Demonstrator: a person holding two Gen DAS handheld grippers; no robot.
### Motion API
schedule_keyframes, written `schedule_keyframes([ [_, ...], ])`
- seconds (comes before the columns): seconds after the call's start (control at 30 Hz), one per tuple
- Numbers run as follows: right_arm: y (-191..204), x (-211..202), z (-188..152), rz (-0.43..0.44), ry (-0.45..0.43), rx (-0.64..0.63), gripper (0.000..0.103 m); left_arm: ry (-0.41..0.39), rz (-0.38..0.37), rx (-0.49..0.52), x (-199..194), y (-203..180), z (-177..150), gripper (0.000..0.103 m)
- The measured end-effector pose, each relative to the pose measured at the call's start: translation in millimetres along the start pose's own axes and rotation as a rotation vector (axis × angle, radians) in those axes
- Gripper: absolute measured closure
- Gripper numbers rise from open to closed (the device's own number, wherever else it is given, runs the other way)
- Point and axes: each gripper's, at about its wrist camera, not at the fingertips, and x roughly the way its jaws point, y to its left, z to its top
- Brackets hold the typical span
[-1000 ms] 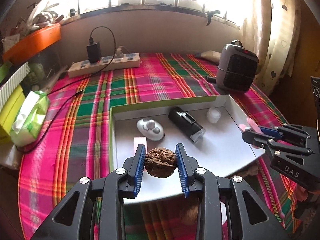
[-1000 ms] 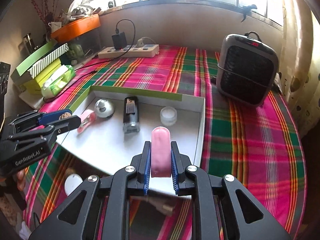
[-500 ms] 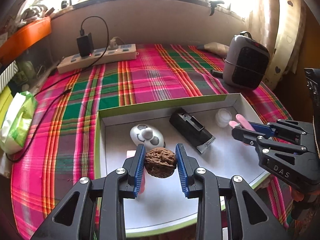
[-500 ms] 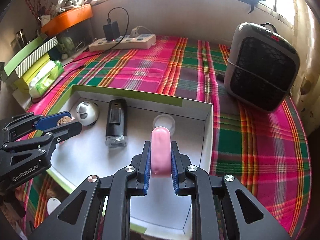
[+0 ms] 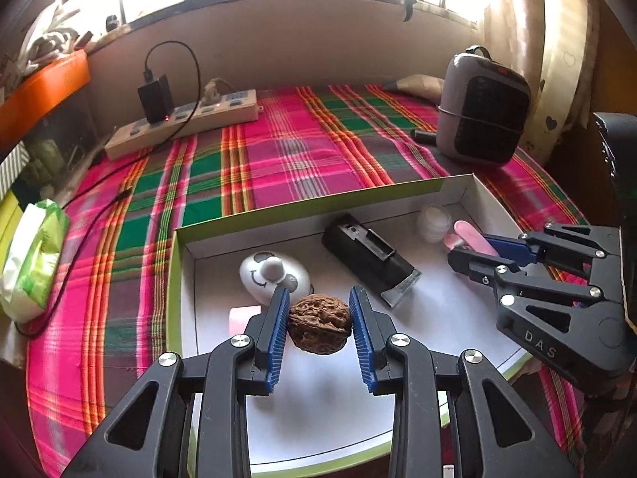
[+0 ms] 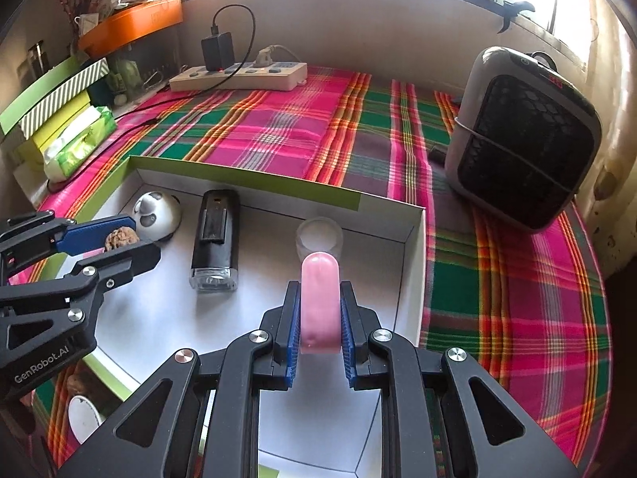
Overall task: Organize objects
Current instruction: 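Carry the walnut and pink block with both grippers into the box lid, then open both grippers to release the walnut and pink block in the lid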
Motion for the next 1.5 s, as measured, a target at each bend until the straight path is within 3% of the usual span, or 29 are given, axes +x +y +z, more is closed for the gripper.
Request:
schedule_keyframes([
  [0.9,4,2,-2,-0.008,-0.017,-0.025,0.084,0.042,0.028,-0.020,16,2,-5,0.074],
  [1.1,5,1,-2,-0.006,-0.024,-0.025,0.072,0.039,0.011,-0.030,15,3,-4,0.073],
  [1.33,5,-2,-3,-0.001,-0.029,-0.012,0.072,0.026,0.002,-0.042,10,4,-5,0.070],
  [1.5,6,-7,-5,0.000,-0.041,-0.004,0.065,0.015,0.001,-0.049,3,5,-6,0.069],
])
